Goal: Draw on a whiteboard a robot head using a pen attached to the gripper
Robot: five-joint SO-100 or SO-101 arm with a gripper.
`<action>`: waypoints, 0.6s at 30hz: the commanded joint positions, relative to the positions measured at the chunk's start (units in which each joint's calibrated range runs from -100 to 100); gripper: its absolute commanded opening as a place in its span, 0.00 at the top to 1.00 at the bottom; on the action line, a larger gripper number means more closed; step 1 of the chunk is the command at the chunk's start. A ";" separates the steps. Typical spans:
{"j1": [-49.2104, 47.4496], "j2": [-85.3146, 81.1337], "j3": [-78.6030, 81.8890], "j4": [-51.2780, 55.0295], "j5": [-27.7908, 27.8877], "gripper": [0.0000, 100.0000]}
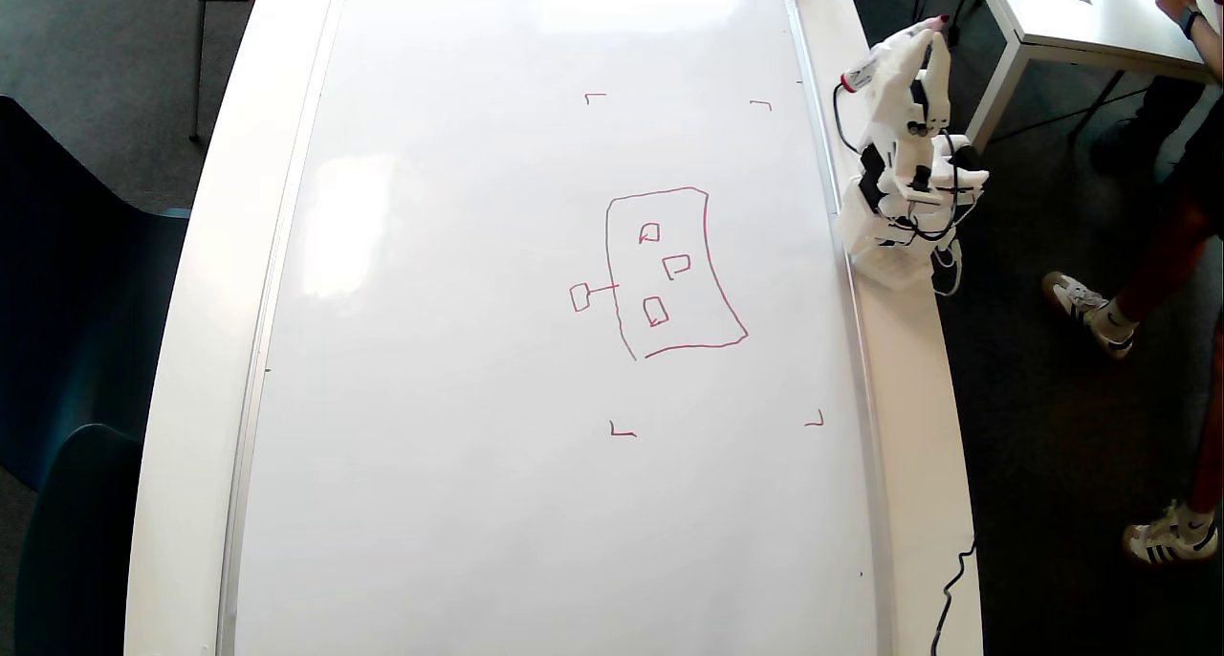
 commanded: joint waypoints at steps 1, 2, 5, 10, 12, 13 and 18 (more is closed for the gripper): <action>-3.83 0.33 0.37 -5.77 -0.19 0.99; -5.16 0.33 0.37 -6.90 -0.19 0.99; -9.06 0.33 0.37 -10.64 -0.19 0.99; -16.21 0.33 0.37 -13.85 -0.19 0.99; -22.18 0.33 0.37 -18.37 -1.85 0.99; -24.68 0.33 0.37 -20.45 -3.19 0.99; -28.66 0.24 0.37 -22.80 -6.89 0.99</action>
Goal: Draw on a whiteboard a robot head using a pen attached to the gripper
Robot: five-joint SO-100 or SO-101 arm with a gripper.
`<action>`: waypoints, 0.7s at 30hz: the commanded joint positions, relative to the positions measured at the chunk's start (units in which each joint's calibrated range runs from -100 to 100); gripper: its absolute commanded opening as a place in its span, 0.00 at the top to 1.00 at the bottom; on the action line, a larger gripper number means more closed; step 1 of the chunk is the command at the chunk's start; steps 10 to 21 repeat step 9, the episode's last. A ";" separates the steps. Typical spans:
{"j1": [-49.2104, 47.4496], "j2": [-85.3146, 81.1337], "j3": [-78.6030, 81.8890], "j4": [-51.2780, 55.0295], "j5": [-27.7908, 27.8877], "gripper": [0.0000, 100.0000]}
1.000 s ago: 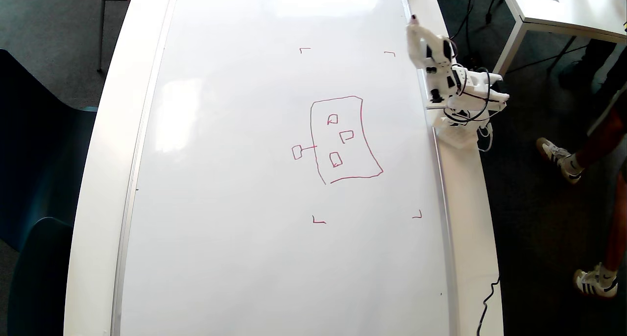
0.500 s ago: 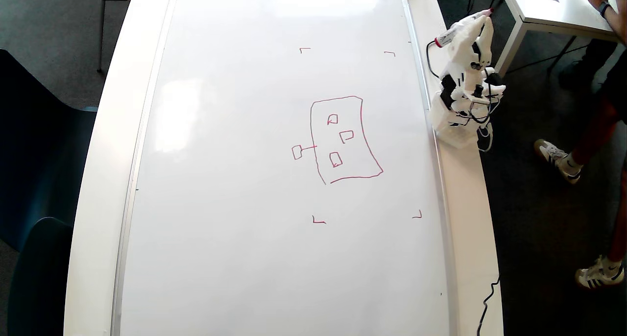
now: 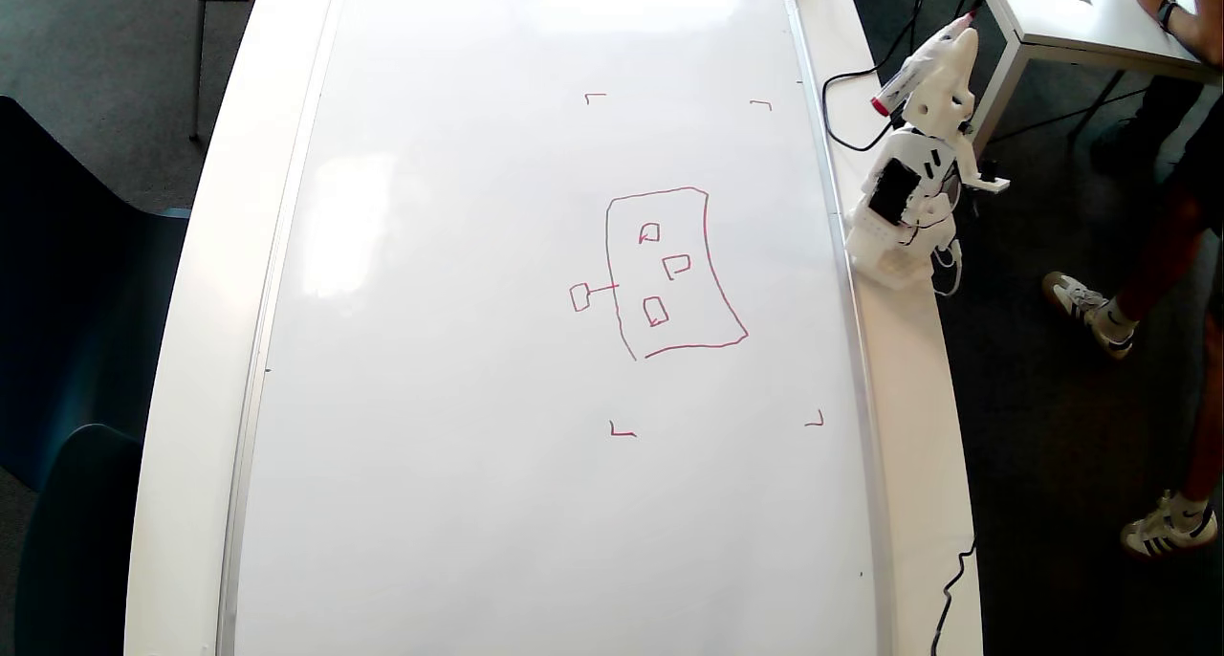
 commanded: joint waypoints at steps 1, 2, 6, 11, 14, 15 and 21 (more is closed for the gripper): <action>-1.21 0.24 0.37 -1.09 -1.60 0.99; -1.21 0.24 0.37 -1.01 -1.66 0.99; -1.72 0.24 0.37 -1.01 -1.50 0.99; -1.43 0.24 0.37 -1.01 -1.39 0.99; -1.43 0.24 0.37 -1.01 -1.39 0.99; -1.43 0.24 0.37 -1.01 -1.39 0.99; -1.43 0.24 0.37 -1.01 -1.39 0.99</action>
